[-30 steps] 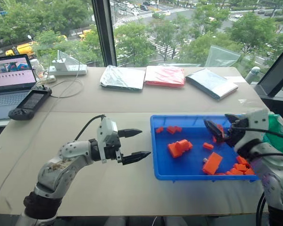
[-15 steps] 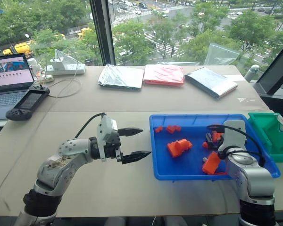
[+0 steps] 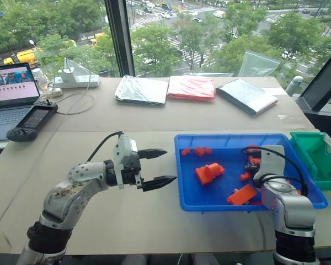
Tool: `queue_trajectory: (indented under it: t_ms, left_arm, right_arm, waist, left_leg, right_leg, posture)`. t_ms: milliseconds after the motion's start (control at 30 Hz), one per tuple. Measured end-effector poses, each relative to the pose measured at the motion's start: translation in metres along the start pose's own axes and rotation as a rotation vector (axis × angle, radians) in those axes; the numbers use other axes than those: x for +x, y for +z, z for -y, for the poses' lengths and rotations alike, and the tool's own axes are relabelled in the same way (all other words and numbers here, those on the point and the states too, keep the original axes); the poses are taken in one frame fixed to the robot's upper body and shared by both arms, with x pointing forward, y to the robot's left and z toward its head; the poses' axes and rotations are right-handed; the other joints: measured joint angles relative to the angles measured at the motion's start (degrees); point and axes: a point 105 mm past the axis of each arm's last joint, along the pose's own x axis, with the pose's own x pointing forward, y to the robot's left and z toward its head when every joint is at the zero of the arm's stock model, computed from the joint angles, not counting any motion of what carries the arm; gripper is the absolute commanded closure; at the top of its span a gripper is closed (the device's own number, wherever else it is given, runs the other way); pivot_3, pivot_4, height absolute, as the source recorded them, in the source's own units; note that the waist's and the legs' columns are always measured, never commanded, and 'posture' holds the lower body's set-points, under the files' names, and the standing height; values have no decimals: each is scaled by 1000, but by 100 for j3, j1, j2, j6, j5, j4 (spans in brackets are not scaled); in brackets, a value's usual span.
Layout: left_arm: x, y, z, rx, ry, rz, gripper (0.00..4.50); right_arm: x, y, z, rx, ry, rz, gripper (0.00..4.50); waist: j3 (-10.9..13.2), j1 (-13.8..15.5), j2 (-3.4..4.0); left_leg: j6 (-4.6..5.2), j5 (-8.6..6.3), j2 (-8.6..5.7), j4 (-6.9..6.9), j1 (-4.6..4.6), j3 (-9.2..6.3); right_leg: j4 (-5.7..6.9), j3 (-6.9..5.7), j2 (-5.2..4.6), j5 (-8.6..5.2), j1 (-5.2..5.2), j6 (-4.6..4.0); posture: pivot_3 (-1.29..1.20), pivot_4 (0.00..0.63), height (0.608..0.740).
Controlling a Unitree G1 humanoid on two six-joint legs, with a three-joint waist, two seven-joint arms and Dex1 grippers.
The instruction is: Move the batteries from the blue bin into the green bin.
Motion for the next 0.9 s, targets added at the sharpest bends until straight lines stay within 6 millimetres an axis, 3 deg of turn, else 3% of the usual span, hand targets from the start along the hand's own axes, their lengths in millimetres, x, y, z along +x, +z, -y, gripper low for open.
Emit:
queue_trajectory:
  t_ms: [267, 467, 733, 900]
  left_arm:
    - [5, 15, -12, 21, 80, 187, 0]
    - [7, -4, -8, -35, 58, 192, 0]
    - [19, -7, 5, 9, -4, 197, 0]
    - [22, -10, 6, 15, -17, 188, 0]
  right_arm:
    - [1, 0, 0, 2, 6, 1, 3068]
    - [1, 0, 2, 10, 7, 2, 3068]
    - [1, 1, 1, 17, 11, 6, 3068]
    - [-7, 24, -6, 21, 92, 114, 3068]
  waist:
    - [-1, 2, 1]
    - [-3, -7, 4]
    - [-4, -4, 7]
    - [-4, -6, 7]
  left_leg:
    - [0, 0, 1, 1, 1, 0]
    - [0, 0, 0, 1, 1, 1]
    - [0, 0, 0, 3, 1, 2]
    - [0, 0, 0, 3, 1, 1]
  right_leg:
    - [0, -1, 0, 0, 2, -1]
    - [-1, 0, 1, 0, 2, -1]
    - [-1, 1, 0, 0, 3, 0]
    - [-1, 1, 1, 0, 3, 0]
  posture:
    - [0, 150, 740]
    - [0, 150, 740]
    - [0, 150, 740]
    - [0, 150, 740]
